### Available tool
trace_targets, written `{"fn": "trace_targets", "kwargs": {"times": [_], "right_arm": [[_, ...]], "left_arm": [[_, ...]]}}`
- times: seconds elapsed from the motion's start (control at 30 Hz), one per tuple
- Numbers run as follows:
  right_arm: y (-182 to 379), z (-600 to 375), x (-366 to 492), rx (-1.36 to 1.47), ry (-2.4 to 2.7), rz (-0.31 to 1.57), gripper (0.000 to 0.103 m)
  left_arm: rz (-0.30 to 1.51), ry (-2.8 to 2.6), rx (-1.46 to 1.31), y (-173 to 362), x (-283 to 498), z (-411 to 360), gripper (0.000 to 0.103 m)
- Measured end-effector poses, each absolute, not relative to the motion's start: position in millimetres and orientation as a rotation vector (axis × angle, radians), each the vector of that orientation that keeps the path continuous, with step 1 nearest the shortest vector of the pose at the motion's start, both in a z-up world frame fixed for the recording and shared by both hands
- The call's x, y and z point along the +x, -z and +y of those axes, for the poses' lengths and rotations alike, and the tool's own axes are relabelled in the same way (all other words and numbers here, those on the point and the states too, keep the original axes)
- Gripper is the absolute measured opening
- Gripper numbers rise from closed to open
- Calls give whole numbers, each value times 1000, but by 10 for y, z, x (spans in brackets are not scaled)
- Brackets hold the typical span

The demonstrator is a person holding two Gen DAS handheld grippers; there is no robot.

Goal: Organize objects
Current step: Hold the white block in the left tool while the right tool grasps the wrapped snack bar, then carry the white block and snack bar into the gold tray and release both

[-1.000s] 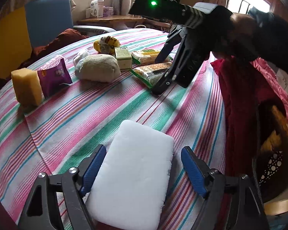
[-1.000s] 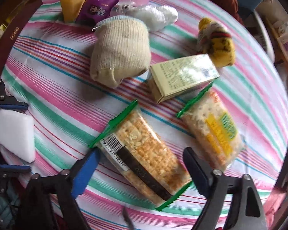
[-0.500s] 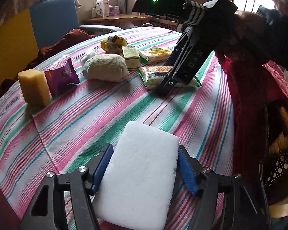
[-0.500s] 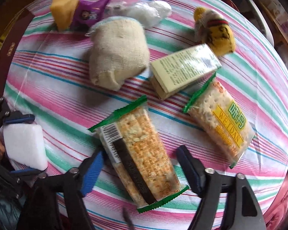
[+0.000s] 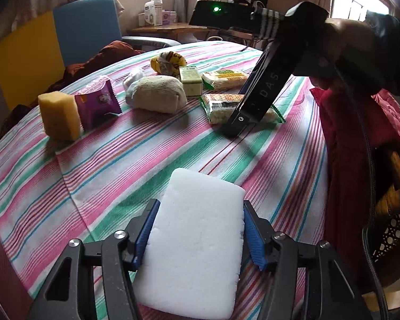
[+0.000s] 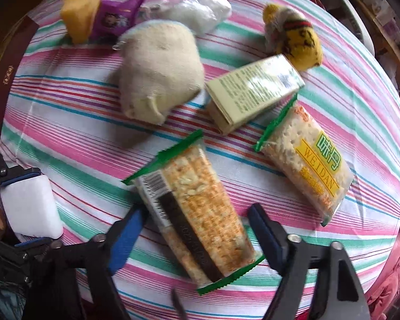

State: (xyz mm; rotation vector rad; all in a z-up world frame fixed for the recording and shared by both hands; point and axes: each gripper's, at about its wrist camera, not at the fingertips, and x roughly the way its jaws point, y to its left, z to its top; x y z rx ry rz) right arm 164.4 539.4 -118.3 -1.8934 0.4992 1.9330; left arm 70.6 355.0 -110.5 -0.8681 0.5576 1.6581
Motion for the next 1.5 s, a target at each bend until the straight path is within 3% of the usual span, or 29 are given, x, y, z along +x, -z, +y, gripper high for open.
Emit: {"fn": "trace_targets", "kwargs": {"times": [0.1, 0.2, 0.63, 0.77, 0.97, 1.3, 1.43, 1.5], "right_arm": [[1119, 5315, 1672, -1869, -1960, 476, 53], [1084, 5250, 1700, -1861, -1948, 454, 48], [479, 4815, 1877, -1582, -2128, 503, 48], [264, 4384, 1099, -1479, -2246, 556, 48], [177, 3983, 637, -1395, -2429, 591, 48], [129, 3207, -205, -1471, -2680, 660, 48], [198, 2976, -497, -1472, -2696, 767, 51], [228, 2874, -588, -1457, -2697, 787, 56]], "left_arm": [[555, -1674, -874, 1094, 714, 3509, 59], [549, -1684, -880, 1081, 720, 3475, 58], [394, -1779, -840, 604, 598, 3008, 58], [307, -1866, -841, 421, 413, 2716, 59], [196, -2044, -859, 247, 58, 2177, 59], [37, -2342, -1038, 391, -685, 1150, 60], [-15, -2404, -1110, 419, -955, 838, 65], [-74, -2411, -1108, 398, -1018, 696, 72]]}}
